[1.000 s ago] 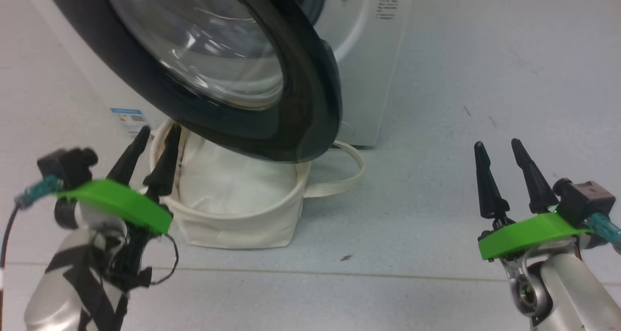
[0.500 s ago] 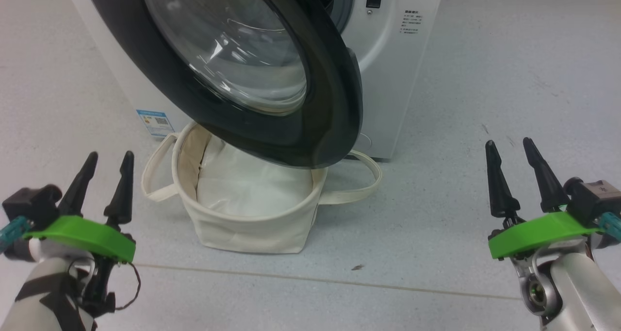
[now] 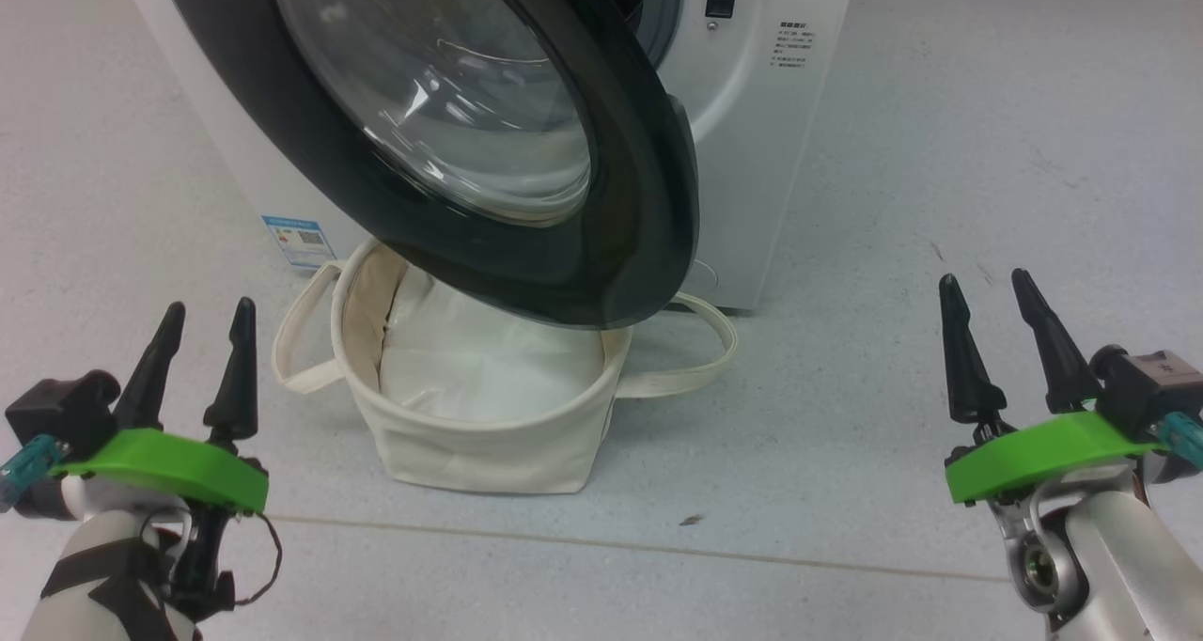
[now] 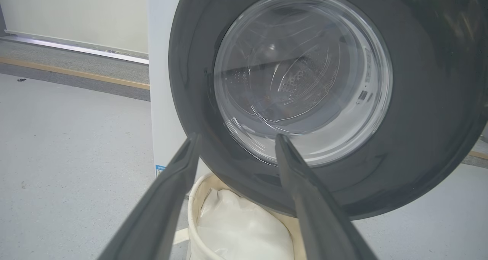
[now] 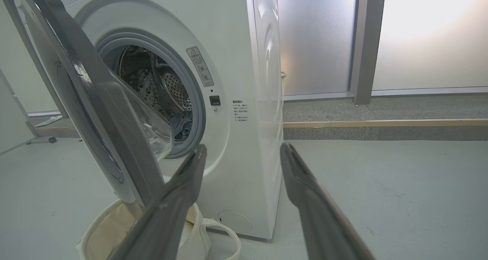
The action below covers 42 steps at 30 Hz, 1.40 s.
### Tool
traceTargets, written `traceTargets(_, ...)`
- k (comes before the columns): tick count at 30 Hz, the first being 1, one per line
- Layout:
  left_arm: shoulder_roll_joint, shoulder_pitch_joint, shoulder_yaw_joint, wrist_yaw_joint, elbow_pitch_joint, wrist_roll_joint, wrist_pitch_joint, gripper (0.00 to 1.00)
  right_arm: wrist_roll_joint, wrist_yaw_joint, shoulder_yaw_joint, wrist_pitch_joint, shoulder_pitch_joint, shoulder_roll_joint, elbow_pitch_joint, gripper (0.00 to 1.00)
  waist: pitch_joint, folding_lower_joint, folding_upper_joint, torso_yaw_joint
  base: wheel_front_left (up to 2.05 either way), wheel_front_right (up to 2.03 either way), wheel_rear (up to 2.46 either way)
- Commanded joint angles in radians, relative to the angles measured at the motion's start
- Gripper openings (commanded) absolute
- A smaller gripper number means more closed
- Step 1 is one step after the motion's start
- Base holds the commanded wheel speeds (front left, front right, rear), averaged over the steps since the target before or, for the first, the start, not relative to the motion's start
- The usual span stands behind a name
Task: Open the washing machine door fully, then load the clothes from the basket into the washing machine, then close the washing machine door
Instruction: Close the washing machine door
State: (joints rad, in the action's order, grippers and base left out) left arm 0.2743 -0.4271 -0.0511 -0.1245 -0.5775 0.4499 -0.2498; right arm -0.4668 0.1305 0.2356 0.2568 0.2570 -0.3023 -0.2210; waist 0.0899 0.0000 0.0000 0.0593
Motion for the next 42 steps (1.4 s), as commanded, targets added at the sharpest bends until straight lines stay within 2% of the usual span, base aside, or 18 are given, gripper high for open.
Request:
traceTargets(1, 0.028, -0.021, 0.04, -0.006, 0.035, -0.007, -0.012, 1.0, -0.002, 0.0, 0.011, 0.005, -0.002, -0.014, 0.023, 1.0, -0.002, 0.0, 0.0, 0.001, 0.0, 0.0, 0.0)
traceTargets(19, 0.025, -0.007, 0.051, -0.006, 0.048, 0.006, -0.012, 1.0, -0.011, 0.0, -0.012, 0.005, -0.021, -0.004, 0.029, 1.0, -0.014, 0.0, 0.0, -0.009, 0.0, 0.0, 0.0)
traceTargets(20, 0.028, -0.005, 0.051, -0.006, 0.047, 0.005, -0.012, 1.0, -0.013, 0.0, -0.014, 0.005, -0.02, -0.003, 0.03, 0.89, -0.014, 0.0, 0.0, -0.009, 0.0, 0.0, 0.0)
traceTargets(22, 0.033, -0.002, 0.057, -0.006, 0.048, 0.007, -0.012, 1.0, -0.014, 0.0, -0.015, 0.005, -0.018, -0.002, 0.036, 0.0, -0.013, 0.0, 0.0, -0.007, 0.0, 0.0, 0.0)
traceTargets(25, 0.04, 0.003, 0.07, -0.006, 0.055, 0.01, -0.012, 1.0, 0.007, 0.0, -0.005, 0.005, -0.015, -0.009, 0.051, 0.0, -0.012, 0.0, 0.0, -0.002, 0.0, 0.0, 0.0)
traceTargets(31, 0.042, 0.012, 0.083, -0.006, 0.075, 0.012, -0.012, 1.0, 0.033, 0.0, 0.123, 0.005, 0.047, 0.001, 0.086, 0.0, -0.005, 0.0, 0.0, 0.019, 0.0, 0.0, 0.0)
traceTargets(35, 0.031, 0.014, 0.079, -0.006, 0.09, 0.01, -0.012, 1.0, 0.038, 0.0, 0.21, 0.005, 0.091, 0.01, 0.083, 0.0, 0.001, 0.0, 0.0, 0.055, 0.0, 0.0, 0.0)
traceTargets(42, -0.006, 0.021, 0.033, -0.006, 0.093, 0.01, -0.012, 1.0, 0.025, 0.0, 0.283, 0.005, 0.156, 0.023, 0.026, 0.0, 0.01, 0.0, 0.0, 0.153, 0.0, 0.0, 0.0)
